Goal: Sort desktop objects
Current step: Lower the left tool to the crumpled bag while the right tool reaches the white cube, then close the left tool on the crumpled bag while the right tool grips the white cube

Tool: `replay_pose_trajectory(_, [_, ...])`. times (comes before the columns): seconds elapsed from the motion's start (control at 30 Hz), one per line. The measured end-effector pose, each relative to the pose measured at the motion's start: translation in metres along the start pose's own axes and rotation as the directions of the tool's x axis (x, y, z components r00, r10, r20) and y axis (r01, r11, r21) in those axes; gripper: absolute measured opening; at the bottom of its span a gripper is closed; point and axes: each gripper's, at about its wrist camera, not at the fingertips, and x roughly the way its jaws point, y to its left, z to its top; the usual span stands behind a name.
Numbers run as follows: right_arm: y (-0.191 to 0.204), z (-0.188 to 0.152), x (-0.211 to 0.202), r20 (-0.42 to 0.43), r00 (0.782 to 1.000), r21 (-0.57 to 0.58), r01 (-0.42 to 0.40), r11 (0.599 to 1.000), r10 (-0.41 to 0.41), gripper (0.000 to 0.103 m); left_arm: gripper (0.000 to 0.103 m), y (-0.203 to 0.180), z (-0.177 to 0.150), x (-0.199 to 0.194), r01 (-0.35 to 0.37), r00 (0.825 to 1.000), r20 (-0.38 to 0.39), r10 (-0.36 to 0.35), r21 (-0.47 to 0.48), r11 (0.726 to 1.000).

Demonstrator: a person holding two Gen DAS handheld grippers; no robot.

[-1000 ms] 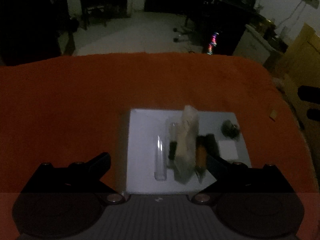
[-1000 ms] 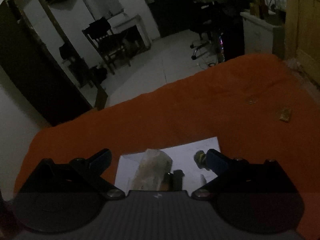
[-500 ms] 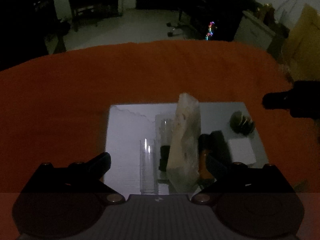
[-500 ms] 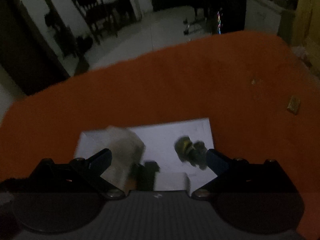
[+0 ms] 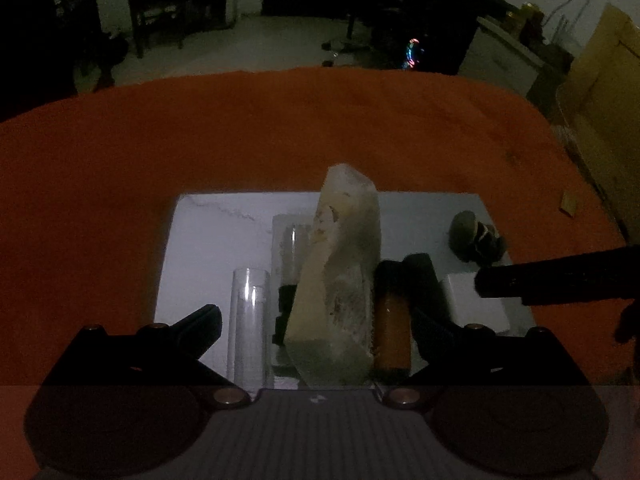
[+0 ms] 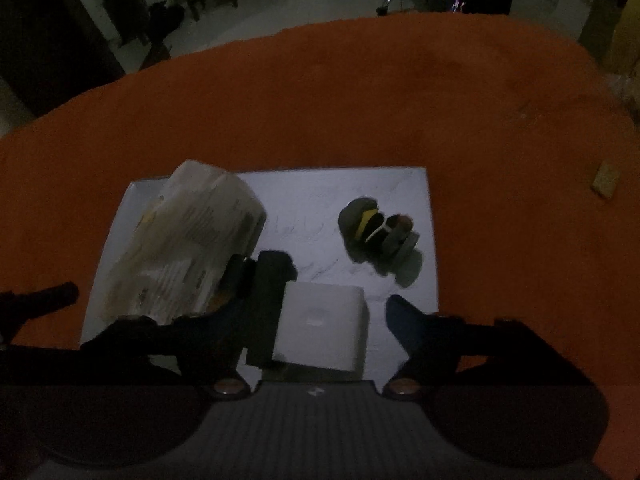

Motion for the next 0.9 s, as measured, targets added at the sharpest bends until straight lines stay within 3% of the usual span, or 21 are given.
replay_pose_trajectory(0.1, [0.0,-0.001,0.007,-0.012,1.0,-0.001,0.002,1.0,-0.002,0.064,0.102,0.008,0.001,0.001,-0.007,1.0,0.0,0.007,-0.049,0.999])
replay_pose_trajectory(0.27, [0.002,-0.002,0.015,-0.028,0.999,-0.01,0.016,1.0,-0.017,0.062,0.101,0.026,0.002,0.01,0.056,0.996,-0.064,-0.068,-0.174,0.983])
replay_pose_trajectory(0.37, [0.004,-0.001,0.018,-0.033,0.999,-0.006,0.018,1.0,-0.018,0.062,0.099,0.022,-0.001,0.012,0.069,0.994,-0.069,-0.081,-0.156,0.985])
replay_pose_trajectory(0.43, [0.006,0.0,0.022,-0.044,0.999,-0.008,0.017,1.0,-0.017,0.062,0.093,0.018,-0.003,0.013,0.07,0.994,-0.07,-0.081,-0.138,0.988])
replay_pose_trajectory(0.53, [0.011,-0.001,0.031,-0.063,0.997,-0.025,0.045,0.999,-0.046,0.062,0.074,0.015,-0.002,0.012,0.069,0.995,-0.068,-0.079,-0.131,0.989])
replay_pose_trajectory(0.67, [0.017,-0.005,0.038,-0.072,0.994,-0.053,0.08,0.995,-0.084,0.061,0.04,0.012,-0.002,0.01,0.068,0.995,-0.066,-0.076,-0.12,0.99])
replay_pose_trajectory(0.9, [0.006,-0.002,0.032,-0.087,0.993,-0.06,0.074,0.995,-0.079,0.059,0.024,0.006,-0.001,0.008,0.066,0.996,-0.061,-0.072,-0.101,0.993])
